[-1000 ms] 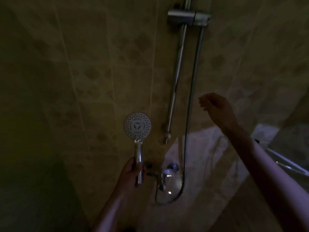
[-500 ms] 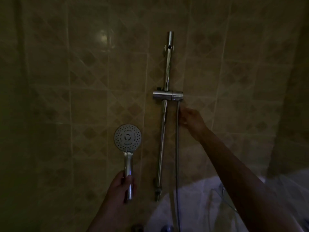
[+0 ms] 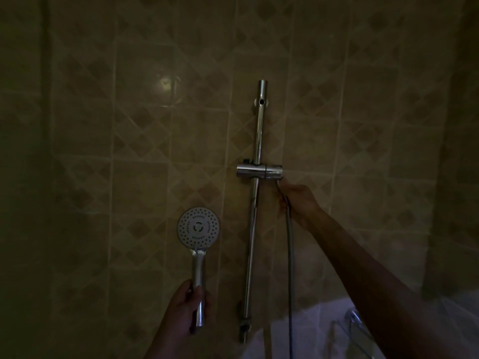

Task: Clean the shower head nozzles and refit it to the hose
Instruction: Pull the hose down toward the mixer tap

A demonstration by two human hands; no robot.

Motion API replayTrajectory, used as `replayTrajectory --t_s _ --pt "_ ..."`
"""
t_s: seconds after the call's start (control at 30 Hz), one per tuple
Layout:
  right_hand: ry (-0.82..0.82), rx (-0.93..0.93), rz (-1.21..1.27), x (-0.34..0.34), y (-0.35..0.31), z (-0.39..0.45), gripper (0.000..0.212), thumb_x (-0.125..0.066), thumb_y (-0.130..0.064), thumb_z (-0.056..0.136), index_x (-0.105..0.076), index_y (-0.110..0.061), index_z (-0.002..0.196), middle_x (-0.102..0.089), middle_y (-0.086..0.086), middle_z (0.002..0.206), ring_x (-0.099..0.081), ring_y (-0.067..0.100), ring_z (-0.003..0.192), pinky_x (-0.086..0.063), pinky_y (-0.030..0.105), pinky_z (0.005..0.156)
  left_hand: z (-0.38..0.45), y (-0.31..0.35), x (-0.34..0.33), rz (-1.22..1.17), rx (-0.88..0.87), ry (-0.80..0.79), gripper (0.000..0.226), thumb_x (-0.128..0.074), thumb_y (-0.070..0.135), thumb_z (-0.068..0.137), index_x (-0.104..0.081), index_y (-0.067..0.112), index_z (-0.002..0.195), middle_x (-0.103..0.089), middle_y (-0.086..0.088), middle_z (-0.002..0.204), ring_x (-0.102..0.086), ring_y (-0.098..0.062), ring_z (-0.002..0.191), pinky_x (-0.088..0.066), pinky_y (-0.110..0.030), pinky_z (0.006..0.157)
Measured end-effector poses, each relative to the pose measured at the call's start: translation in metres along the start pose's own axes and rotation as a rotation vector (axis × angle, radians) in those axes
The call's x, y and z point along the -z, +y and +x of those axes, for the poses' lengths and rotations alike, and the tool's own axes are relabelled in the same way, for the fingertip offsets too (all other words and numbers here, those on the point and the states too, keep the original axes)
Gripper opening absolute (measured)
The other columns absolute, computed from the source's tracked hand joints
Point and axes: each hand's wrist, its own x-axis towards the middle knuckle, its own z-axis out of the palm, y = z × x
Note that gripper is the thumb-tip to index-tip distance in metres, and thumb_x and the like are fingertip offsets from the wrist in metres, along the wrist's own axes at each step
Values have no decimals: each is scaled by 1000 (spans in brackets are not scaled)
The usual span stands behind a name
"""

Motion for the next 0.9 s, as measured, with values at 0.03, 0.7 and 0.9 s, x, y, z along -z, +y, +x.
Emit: replayTrajectory --t_s 0.03,0.7,0.9 --pt "14 24 -12 2 0 2 40 -61 -32 94 -62 -7 63 -52 8 57 -44 15 48 -38 29 47 2 -1 1 5 -1 6 15 -42 -2 93 -48 1 80 -58 -8 48 -52 -17 36 -42 -21 35" --pt "-2 217 -118 37 -77 29 20 -52 -18 97 -65 -3 101 -48 3 63 -42 12 50 -35 26 48 14 -12 -5 40 -37 33 12 -44 -1 92 -48 -1 80 -55 -8 48 -49 -17 35 -39 -22 35" --pt "-101 227 -101 45 -66 3 27 -47 -24 101 -62 -5 90 -38 0 57 -38 11 47 -36 28 53 5 -17 -12 38 -29 14 14 -44 0 92 -50 1 80 -58 -5 51 -52 -15 38 -41 -21 35"
